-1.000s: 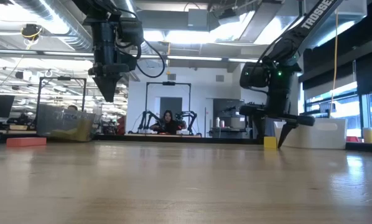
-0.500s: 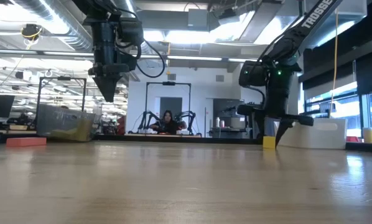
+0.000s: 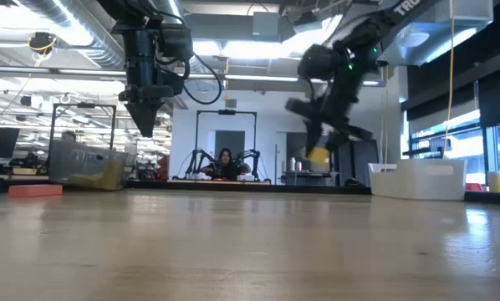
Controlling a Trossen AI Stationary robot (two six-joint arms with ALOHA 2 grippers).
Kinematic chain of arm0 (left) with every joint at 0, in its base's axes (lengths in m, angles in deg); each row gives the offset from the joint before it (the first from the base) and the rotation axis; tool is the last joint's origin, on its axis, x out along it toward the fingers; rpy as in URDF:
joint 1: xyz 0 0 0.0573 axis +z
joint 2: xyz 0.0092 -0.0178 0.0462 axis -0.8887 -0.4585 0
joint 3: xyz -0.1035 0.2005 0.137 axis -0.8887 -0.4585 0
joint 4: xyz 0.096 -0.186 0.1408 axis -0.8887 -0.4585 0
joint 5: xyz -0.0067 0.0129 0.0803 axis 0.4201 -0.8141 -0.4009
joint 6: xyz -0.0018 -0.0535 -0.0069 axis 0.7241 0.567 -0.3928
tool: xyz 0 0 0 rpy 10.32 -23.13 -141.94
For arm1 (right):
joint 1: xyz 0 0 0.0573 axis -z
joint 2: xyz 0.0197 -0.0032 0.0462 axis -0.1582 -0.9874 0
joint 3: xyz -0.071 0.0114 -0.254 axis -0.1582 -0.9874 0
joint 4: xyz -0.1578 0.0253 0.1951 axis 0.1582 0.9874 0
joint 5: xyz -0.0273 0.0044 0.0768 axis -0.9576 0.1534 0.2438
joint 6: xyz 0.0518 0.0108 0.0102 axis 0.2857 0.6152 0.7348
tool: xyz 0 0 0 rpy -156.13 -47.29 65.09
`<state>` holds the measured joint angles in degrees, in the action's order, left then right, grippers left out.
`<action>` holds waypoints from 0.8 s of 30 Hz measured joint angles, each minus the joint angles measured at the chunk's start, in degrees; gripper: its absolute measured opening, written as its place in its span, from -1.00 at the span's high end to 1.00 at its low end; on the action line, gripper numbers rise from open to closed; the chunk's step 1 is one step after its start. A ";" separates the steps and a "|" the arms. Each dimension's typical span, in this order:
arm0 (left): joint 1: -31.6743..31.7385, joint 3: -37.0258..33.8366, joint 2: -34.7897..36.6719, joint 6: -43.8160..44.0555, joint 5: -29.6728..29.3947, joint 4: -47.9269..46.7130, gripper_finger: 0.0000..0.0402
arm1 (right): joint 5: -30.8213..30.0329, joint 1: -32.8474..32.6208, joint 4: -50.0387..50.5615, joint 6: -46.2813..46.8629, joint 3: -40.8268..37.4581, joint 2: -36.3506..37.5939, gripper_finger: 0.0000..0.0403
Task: Sort & place blocks by color
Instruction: Put the yellow block into the black bin
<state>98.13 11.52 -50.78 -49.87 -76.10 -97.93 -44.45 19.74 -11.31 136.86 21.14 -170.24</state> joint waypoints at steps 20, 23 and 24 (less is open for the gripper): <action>-3.70 0.02 5.49 -4.93 -0.16 16.29 0.59 | 21.22 -0.61 -5.01 -39.73 19.08 -5.78 0.36; -4.50 0.02 7.23 -14.51 -1.64 22.21 0.59 | 23.49 -0.62 -4.96 -42.29 20.67 -6.50 0.36; -4.84 0.02 7.38 -18.20 -1.87 23.91 0.59 | 24.04 -0.66 -5.14 -42.76 20.96 -6.54 0.36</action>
<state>93.30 11.54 -43.40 -68.07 -77.97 -74.03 -20.41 19.08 -16.44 94.10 42.10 -176.77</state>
